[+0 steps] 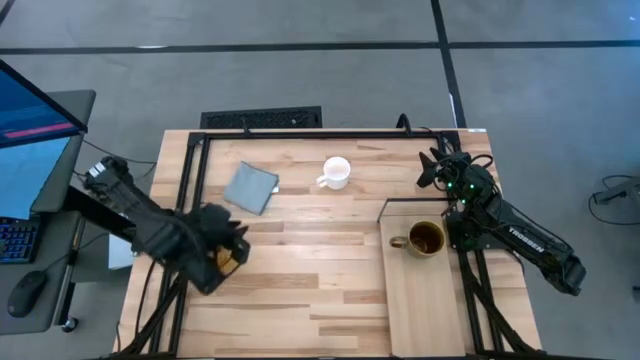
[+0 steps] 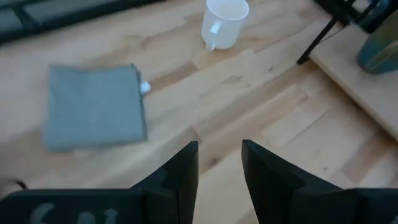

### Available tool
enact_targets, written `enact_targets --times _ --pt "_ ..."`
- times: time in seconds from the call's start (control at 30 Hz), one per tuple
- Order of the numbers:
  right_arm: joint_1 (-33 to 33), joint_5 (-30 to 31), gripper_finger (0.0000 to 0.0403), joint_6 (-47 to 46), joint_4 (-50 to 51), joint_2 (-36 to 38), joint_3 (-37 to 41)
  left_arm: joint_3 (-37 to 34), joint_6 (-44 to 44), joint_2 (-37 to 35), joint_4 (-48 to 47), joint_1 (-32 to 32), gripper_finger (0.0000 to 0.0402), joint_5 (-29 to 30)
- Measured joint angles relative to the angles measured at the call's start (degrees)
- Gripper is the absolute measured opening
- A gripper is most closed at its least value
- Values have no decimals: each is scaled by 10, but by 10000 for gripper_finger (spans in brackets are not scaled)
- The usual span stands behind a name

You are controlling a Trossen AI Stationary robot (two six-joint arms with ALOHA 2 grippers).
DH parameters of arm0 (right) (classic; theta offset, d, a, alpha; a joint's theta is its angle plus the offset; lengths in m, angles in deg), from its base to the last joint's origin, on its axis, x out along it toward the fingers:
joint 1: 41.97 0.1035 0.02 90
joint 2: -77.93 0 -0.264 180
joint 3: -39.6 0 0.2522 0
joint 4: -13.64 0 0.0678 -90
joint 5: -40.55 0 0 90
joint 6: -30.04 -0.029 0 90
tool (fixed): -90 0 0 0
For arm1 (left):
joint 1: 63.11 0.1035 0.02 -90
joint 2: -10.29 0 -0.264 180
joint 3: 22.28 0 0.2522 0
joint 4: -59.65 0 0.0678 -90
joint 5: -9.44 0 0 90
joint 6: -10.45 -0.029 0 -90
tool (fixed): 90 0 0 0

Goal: Stack small to large cups/mugs on shelf
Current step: Put the yellow mug on the shelf

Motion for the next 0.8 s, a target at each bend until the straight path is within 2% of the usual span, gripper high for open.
enact_targets --times 0.13,0.27,0.43,0.5,0.67,0.8 --pt "0 0 244 0 0 0 0 -36 107 16 14 -68 113 14" --pt "0 0 244 0 0 0 0 -45 167 48 7 -122 113 12" --pt "0 0 244 0 0 0 0 -45 246 93 -6 -178 113 -22" --pt "0 0 244 0 0 0 0 -45 255 108 15 -191 113 -42" --pt "0 0 244 -7 0 0 0 -45 255 138 54 -195 113 -42" --pt "0 0 244 -23 0 0 0 -45 257 155 81 -197 113 -76"
